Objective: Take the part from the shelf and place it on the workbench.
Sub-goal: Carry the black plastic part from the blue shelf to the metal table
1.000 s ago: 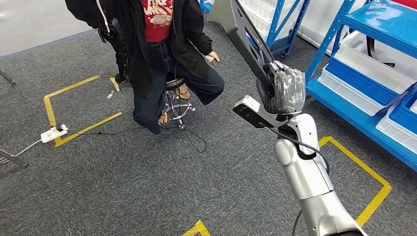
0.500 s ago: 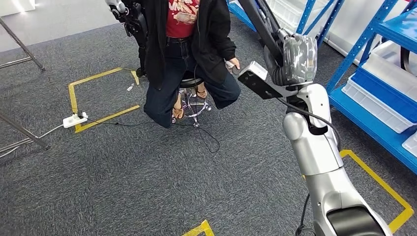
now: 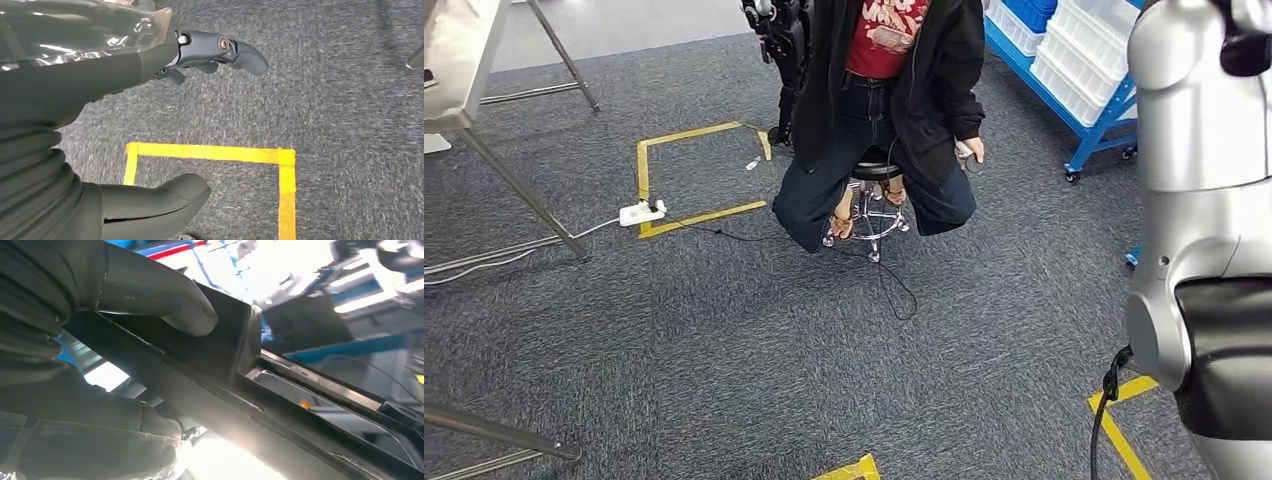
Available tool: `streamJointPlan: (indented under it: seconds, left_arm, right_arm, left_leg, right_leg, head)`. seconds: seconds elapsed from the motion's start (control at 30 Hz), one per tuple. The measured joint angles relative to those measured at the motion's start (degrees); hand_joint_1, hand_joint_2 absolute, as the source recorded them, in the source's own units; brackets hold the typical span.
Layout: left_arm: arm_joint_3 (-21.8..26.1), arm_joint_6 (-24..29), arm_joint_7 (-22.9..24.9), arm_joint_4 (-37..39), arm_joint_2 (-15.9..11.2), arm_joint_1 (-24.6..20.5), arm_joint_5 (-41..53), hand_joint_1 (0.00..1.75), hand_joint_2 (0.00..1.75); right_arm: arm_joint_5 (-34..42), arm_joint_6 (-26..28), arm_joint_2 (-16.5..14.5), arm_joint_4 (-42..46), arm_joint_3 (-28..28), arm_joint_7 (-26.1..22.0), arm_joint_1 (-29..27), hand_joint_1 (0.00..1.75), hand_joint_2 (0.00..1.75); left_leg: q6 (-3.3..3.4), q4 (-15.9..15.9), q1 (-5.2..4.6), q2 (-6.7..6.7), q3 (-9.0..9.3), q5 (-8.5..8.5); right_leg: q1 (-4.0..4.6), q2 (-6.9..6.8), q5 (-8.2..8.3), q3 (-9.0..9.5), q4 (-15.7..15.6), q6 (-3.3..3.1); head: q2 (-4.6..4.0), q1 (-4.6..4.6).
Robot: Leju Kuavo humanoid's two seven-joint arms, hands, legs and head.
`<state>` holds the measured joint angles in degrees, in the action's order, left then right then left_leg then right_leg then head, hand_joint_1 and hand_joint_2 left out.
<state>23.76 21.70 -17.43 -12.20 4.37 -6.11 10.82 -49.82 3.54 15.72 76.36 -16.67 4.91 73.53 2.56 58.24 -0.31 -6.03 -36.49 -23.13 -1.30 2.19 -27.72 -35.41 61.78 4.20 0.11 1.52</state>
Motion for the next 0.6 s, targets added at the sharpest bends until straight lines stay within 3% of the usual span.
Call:
streamJointPlan:
  seconds: [0.07, 0.13, 0.2, 0.27, 0.33, 0.37, 0.4, 0.43, 0.5, 0.57, 0.6]
  left_arm:
    - [0.02, -0.01, 0.01, 0.0, 0.07, -0.05, 0.02, 0.0, 1.75]
    - [0.07, -0.02, 0.01, 0.0, 0.03, 0.04, 0.02, 0.0, 1.75]
    - [0.11, -0.02, 0.01, 0.0, 0.04, 0.06, 0.01, 0.0, 1.75]
    - [0.14, -0.03, 0.01, 0.0, 0.16, -0.06, -0.01, 0.0, 1.75]
    - [0.17, -0.04, 0.02, 0.01, 0.31, -0.08, -0.02, 0.0, 1.75]
    - [0.19, -0.04, 0.04, 0.01, 0.37, -0.06, -0.02, 0.0, 1.75]
    - [0.22, -0.07, 0.07, 0.01, 0.4, -0.05, -0.02, 0.0, 1.75]
    - [0.25, -0.08, 0.1, 0.01, 0.42, -0.05, 0.0, 0.0, 1.75]
    - [0.29, -0.11, 0.13, 0.0, 0.42, -0.12, 0.03, 0.0, 1.75]
    - [0.33, -0.11, 0.18, 0.0, 0.43, -0.19, 0.05, 0.0, 1.75]
    - [0.35, -0.11, 0.22, 0.0, 0.44, -0.21, 0.1, 0.0, 1.75]
  right_arm:
    - [0.32, -0.9, -0.12, -0.98, -1.47, 0.6, 2.99, 1.75, 1.75]
    - [0.6, -1.5, -0.4, -1.8, -3.05, 0.99, 5.01, 1.75, 1.75]
    - [0.78, -1.73, -0.82, -2.43, -4.28, 1.11, 6.42, 1.75, 1.75]
    - [1.0, -1.72, -1.12, -2.85, -5.26, 1.15, 7.41, 1.75, 1.75]
    - [1.25, -1.33, -1.47, -3.21, -6.35, 1.11, 7.72, 1.75, 1.75]
    - [1.3, -0.96, -1.74, -3.35, -6.88, 1.09, 7.59, 1.75, 1.75]
    - [1.25, -0.53, -1.98, -3.44, -7.35, 1.08, 7.34, 1.75, 1.75]
    - [1.15, -0.13, -2.18, -3.49, -7.74, 1.07, 7.09, 1.75, 1.75]
    - [0.96, 0.46, -2.39, -3.51, -8.21, 1.08, 6.8, 1.75, 1.75]
    - [0.89, 0.74, -2.39, -3.53, -8.46, 1.08, 6.64, 1.75, 1.75]
    - [0.87, 0.8, -2.37, -3.55, -8.59, 1.08, 6.52, 1.75, 1.75]
  left_leg:
    - [-0.57, 0.13, 0.05, -1.07, -0.39, 0.1]
    - [-1.2, 0.07, 0.2, -1.49, -0.69, 0.23]
    - [-1.78, 1.88, 0.11, 1.09, -1.66, -1.07]
    - [-2.19, 7.95, 0.24, 4.54, -4.51, -4.32]
    - [-2.43, 14.7, 0.67, 5.49, -7.84, -6.86]
    - [-2.5, 15.89, 0.81, 5.6, -8.48, -6.86]
    - [-2.52, 14.9, 0.9, 5.75, -7.99, -5.93]
    - [-2.47, 11.97, 0.93, 6.19, -6.44, -4.34]
    - [-2.21, 4.53, 0.77, 8.38, -2.33, -1.53]
    - [-1.82, 1.02, 0.43, 9.45, -0.53, -0.7]
    - [-1.6, 0.83, 0.21, 8.96, -0.57, -0.67]
  right_leg:
    - [0.07, 0.83, 1.27, 1.43, -3.11, -0.67]
    - [0.19, -0.2, 1.56, 1.62, -3.27, -1.81]
    - [0.0, -1.31, 1.78, 1.83, -3.59, -2.86]
    - [0.2, -2.46, 1.75, 1.95, -3.72, -3.67]
    - [0.58, -3.62, 1.63, 2.03, -3.71, -4.01]
    - [0.7, -4.2, 1.57, 2.06, -3.71, -4.08]
    - [0.79, -4.77, 1.53, 2.12, -3.7, -4.11]
    - [0.85, -5.33, 1.48, 2.2, -3.7, -4.13]
    - [1.21, -6.32, 1.26, 2.28, -3.64, -4.0]
    - [1.71, -7.25, 1.02, 2.3, -3.56, -3.69]
    - [1.89, -7.76, 0.93, 2.33, -3.55, -3.5]
  head:
    - [0.0, -0.05]
    - [0.0, -0.08]
    - [0.0, -0.26]
    - [0.0, -0.47]
    - [0.0, -0.49]
    - [0.0, -0.49]
    - [0.0, -0.5]
    - [0.0, -0.49]
    - [0.0, -0.48]
    - [0.0, -0.31]
    - [0.0, -0.23]
